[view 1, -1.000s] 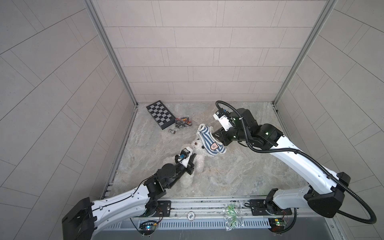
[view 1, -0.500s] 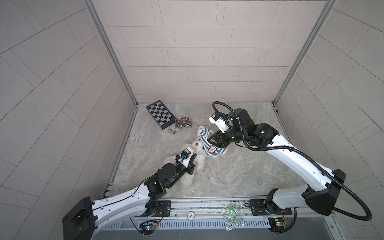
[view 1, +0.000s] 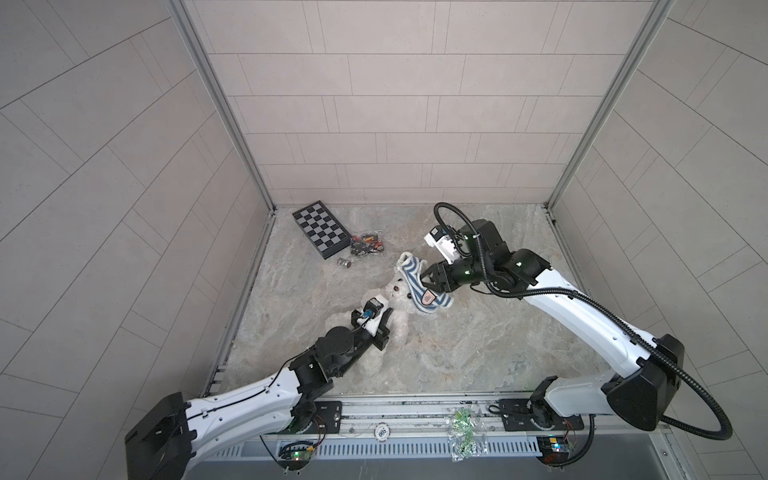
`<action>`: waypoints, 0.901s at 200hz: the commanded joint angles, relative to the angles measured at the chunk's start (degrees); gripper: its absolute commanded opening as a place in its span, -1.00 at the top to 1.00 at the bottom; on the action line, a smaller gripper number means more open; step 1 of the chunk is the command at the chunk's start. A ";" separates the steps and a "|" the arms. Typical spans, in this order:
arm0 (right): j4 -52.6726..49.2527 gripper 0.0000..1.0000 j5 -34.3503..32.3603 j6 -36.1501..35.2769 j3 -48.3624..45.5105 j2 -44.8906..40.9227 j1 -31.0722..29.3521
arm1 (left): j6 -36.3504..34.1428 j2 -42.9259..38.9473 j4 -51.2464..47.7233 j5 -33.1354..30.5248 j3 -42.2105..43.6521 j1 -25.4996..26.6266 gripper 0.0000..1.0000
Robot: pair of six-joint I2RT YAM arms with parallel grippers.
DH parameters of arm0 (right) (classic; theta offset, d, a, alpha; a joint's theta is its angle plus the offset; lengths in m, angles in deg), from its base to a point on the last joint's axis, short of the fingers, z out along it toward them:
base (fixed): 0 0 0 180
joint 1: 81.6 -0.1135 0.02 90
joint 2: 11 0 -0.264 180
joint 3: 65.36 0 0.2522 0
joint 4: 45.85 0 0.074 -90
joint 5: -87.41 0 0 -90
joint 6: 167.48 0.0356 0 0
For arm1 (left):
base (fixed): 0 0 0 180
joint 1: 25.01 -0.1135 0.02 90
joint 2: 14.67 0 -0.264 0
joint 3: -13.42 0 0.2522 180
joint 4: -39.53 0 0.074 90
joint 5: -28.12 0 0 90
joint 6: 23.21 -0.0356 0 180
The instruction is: Dress the teddy bear
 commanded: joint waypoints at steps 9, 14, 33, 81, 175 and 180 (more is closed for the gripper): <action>1.17 0.18 5.86 0.61 0.58 1.14 -0.94 | -1.08 0.61 3.97 0.28 -2.23 0.35 1.00; 1.01 0.18 6.22 0.53 0.56 1.23 -0.94 | -1.13 0.81 4.08 0.05 -2.32 0.31 1.00; 0.22 0.25 7.66 0.38 0.11 1.33 -0.94 | -1.30 1.87 4.41 -0.99 -2.76 0.35 1.00; -0.91 0.55 9.09 -0.47 0.12 0.45 -0.94 | -1.58 5.55 5.89 -2.18 -4.42 0.35 1.00; -2.06 0.83 7.55 -2.39 -2.53 -0.25 -0.95 | -1.59 9.41 7.76 -1.43 -6.57 0.35 1.00; -2.36 0.91 7.05 -2.79 -2.52 -0.46 -0.96 | -1.42 9.46 7.76 -1.25 -6.71 0.31 1.00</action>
